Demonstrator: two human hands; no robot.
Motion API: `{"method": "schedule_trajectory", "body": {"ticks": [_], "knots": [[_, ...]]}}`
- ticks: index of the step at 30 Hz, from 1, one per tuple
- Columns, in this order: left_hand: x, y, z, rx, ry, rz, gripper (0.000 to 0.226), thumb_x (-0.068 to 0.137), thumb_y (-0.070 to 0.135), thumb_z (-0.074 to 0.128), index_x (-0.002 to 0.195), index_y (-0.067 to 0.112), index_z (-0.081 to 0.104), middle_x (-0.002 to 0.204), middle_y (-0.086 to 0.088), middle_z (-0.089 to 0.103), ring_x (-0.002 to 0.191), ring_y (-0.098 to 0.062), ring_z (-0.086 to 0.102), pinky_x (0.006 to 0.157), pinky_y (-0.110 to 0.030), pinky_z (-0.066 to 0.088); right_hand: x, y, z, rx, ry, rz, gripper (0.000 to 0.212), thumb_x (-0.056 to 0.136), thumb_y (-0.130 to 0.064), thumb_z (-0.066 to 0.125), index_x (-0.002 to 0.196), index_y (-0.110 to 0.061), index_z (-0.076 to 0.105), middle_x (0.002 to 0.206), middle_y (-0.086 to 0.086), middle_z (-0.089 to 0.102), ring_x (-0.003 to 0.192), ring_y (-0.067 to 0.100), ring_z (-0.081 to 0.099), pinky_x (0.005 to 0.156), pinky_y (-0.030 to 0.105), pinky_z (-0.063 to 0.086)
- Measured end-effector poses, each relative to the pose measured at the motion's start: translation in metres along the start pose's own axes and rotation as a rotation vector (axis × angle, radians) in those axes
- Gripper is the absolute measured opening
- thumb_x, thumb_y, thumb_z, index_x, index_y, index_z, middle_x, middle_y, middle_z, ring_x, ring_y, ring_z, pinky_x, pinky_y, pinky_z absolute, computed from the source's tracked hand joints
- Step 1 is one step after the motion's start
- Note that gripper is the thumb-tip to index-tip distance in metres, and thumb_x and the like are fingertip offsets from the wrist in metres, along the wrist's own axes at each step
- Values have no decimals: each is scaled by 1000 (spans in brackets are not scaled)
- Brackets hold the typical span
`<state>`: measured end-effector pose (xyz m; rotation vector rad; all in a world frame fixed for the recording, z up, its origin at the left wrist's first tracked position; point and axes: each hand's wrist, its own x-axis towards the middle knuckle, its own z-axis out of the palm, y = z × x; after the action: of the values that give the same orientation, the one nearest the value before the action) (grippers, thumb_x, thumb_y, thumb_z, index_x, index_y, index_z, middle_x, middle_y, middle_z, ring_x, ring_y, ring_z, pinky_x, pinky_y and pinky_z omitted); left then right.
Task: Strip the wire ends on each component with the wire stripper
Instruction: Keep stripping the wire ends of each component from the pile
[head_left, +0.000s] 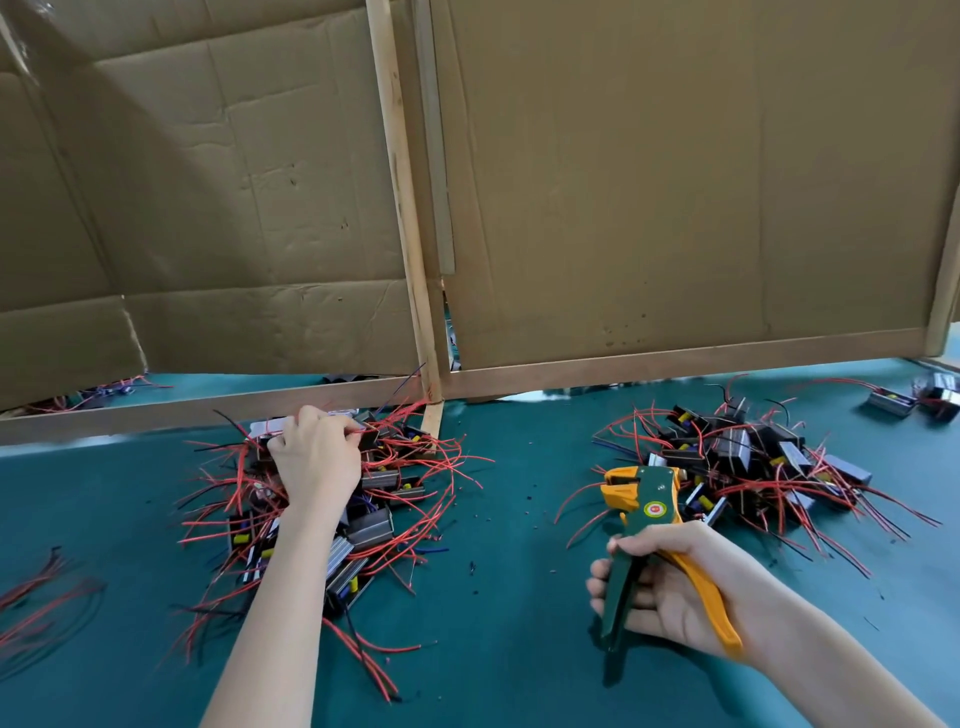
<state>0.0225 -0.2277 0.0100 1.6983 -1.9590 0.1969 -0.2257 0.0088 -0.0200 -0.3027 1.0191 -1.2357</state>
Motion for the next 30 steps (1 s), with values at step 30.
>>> {"method": "schedule_trajectory", "body": {"ticks": [30], "knots": [[-33, 91, -53, -429, -769, 510, 33, 96, 8, 45, 116, 21, 67, 102, 8, 68, 91, 4, 61, 88, -16, 46, 6, -4, -11, 21, 21, -89, 43, 50, -1, 71, 90, 3, 57, 83, 27, 66, 73, 42, 70, 63, 49, 58]]}}
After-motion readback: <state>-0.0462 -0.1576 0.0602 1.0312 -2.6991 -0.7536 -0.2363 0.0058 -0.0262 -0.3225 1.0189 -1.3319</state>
